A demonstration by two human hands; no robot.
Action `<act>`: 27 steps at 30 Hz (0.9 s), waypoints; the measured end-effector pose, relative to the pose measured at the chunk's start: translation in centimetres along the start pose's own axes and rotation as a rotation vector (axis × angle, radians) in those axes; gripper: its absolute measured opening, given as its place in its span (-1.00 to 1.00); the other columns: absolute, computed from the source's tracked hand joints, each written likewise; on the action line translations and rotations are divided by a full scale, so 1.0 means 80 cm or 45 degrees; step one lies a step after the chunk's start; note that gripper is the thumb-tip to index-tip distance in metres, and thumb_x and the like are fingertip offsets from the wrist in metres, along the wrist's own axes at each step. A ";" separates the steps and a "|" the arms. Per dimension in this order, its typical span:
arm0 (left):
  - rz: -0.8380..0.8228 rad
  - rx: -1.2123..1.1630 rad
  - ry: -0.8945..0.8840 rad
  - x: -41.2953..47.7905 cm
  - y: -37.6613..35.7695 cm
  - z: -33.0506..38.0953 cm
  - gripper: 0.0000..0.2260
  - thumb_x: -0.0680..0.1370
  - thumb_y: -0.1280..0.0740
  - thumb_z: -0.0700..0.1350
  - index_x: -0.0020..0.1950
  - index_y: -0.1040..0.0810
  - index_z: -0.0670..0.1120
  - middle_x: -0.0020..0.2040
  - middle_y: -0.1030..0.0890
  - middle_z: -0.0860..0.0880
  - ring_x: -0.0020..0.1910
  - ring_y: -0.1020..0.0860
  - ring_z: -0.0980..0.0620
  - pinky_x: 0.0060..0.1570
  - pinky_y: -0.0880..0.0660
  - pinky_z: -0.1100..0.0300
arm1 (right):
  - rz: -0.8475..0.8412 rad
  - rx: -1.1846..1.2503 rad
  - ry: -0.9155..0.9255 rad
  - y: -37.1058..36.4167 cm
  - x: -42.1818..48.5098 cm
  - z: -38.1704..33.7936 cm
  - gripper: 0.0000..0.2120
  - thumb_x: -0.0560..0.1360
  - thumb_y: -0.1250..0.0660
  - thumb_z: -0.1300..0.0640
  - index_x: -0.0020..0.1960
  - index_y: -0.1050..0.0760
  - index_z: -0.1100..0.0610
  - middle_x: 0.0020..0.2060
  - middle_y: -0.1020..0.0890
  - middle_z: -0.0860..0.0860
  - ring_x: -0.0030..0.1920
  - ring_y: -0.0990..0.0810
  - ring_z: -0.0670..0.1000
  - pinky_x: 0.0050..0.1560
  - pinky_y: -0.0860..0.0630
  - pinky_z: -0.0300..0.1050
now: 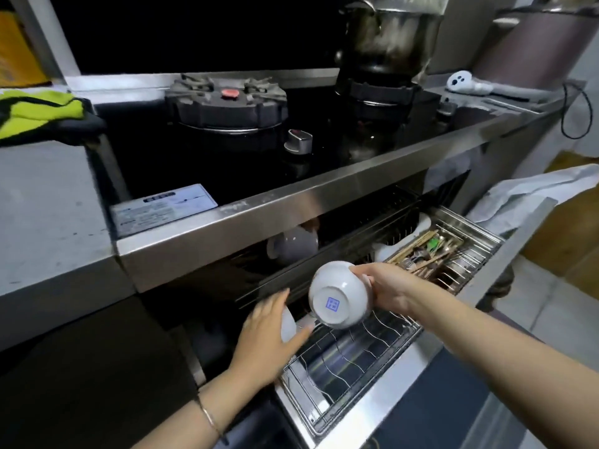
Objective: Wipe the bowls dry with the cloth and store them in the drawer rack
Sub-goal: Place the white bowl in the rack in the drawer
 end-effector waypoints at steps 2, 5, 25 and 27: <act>0.005 0.124 0.008 0.013 -0.018 -0.016 -0.21 0.46 -0.20 0.37 0.55 -0.03 0.02 0.54 -0.13 0.07 0.51 -0.10 0.06 0.43 -0.07 0.17 | 0.007 0.016 -0.068 -0.010 0.030 0.008 -0.88 0.57 -0.18 0.23 -0.07 -0.45 0.25 -0.21 -0.52 0.13 -0.20 -0.48 0.07 -0.16 -0.42 -0.08; 0.028 0.231 0.029 0.022 -0.038 -0.040 -0.05 0.29 -0.03 0.54 0.55 -0.02 0.03 0.56 -0.05 0.09 0.53 -0.02 0.07 0.42 -0.08 0.18 | -0.007 0.054 -0.144 -0.027 0.072 0.022 -0.75 0.58 -0.10 0.28 -0.27 -0.36 0.17 -0.31 -0.38 0.05 -0.33 -0.35 0.01 -0.14 -0.36 -0.13; 0.229 0.435 -0.028 0.035 -0.064 -0.066 -0.28 0.38 -0.04 0.49 0.33 -0.44 0.05 0.28 -0.51 0.09 0.21 -0.48 0.00 0.30 -0.15 0.12 | -0.032 -0.124 -0.234 -0.094 0.175 0.087 -0.67 0.59 -0.08 0.26 -0.34 -0.37 0.16 -0.48 -0.53 0.06 -0.36 -0.46 0.05 -0.31 -0.38 -0.18; 0.243 0.439 -0.031 0.035 -0.064 -0.065 -0.30 0.39 -0.07 0.47 0.30 -0.47 0.04 0.25 -0.54 0.08 0.18 -0.51 -0.01 0.27 -0.16 0.11 | -0.043 -0.125 -0.240 -0.097 0.174 0.089 -0.69 0.59 -0.09 0.26 -0.31 -0.39 0.16 -0.37 -0.52 0.08 -0.35 -0.46 0.05 -0.30 -0.37 -0.18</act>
Point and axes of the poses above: each hand's wrist, its own x-axis towards the middle knuckle, its own y-axis out of the back of the hand, z = x × y, the point moved 7 cm from there along x, towards the middle knuckle
